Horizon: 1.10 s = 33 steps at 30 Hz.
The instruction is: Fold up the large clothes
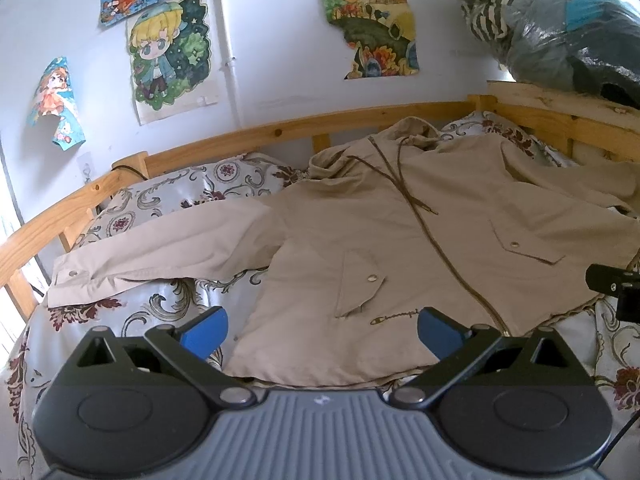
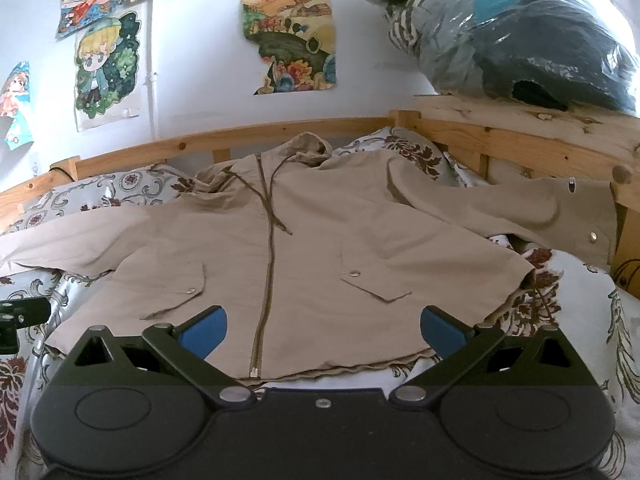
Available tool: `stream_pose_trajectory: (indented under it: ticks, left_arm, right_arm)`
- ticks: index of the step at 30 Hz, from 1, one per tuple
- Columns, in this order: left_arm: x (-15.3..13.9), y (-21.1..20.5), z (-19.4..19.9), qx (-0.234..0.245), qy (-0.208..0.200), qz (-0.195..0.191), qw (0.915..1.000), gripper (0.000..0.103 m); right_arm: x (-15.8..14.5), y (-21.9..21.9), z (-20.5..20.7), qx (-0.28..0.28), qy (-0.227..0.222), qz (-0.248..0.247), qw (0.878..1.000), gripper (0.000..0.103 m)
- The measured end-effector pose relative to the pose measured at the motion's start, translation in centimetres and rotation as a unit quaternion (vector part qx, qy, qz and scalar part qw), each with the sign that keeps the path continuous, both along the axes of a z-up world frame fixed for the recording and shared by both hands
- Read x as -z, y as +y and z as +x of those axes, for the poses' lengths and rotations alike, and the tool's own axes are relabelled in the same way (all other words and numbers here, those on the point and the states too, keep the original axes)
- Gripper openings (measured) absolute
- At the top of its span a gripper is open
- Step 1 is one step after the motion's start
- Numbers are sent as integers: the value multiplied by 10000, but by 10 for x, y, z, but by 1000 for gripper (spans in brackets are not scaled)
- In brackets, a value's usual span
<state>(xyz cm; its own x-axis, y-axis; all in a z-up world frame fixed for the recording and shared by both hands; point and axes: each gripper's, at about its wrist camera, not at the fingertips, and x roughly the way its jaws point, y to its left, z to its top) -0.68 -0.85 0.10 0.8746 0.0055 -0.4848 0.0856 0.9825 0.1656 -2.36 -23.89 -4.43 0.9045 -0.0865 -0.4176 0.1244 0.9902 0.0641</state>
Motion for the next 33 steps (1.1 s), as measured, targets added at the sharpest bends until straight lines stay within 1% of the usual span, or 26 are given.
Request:
stream_pose_trajectory:
  ticks: [6,10,13,17,19,21,24,27,29,30,33]
  left_arm:
    - [1,0,1,-11,16,9,10000,102]
    - [2,1,2,49,36,-127,9999,102]
    - [4,2,5,4,139,-127,9998,102]
    - [4,7,14,-146,289,-230,9992,102]
    - [3,11,22,-276,465,-308,9981,102]
    - [-1,13,30,-378,647,-287,9968,102]
    - [-15,16,46,-418,1019,-294,9935,102]
    - [-33,18,63,-463,1246,-309,9906,102]
    - [-44,15,76,-481,1396,-215,9888,102]
    - [-50,12,84,-425,1444,-99,9886,102]
    - [-58,-2,106,-345,1546,212,9871,102]
  right_arm:
    - [2,-3,3,209,142,3,9997,102]
    - [2,-6,4,273,192,60,9994,102]
    - [2,-6,3,261,196,68,9994,102]
    - [1,-6,4,283,242,81,9993,102]
    - [1,-8,6,385,346,143,9986,102]
    - [1,-13,7,441,424,279,9977,102]
    - [0,-20,9,521,478,468,9964,102]
    - [0,-25,13,590,578,611,9947,102]
    - [-2,-31,16,625,644,753,9931,102]
    - [-4,-35,16,651,650,825,9923,102]
    - [-15,-51,14,793,489,964,9910,102]
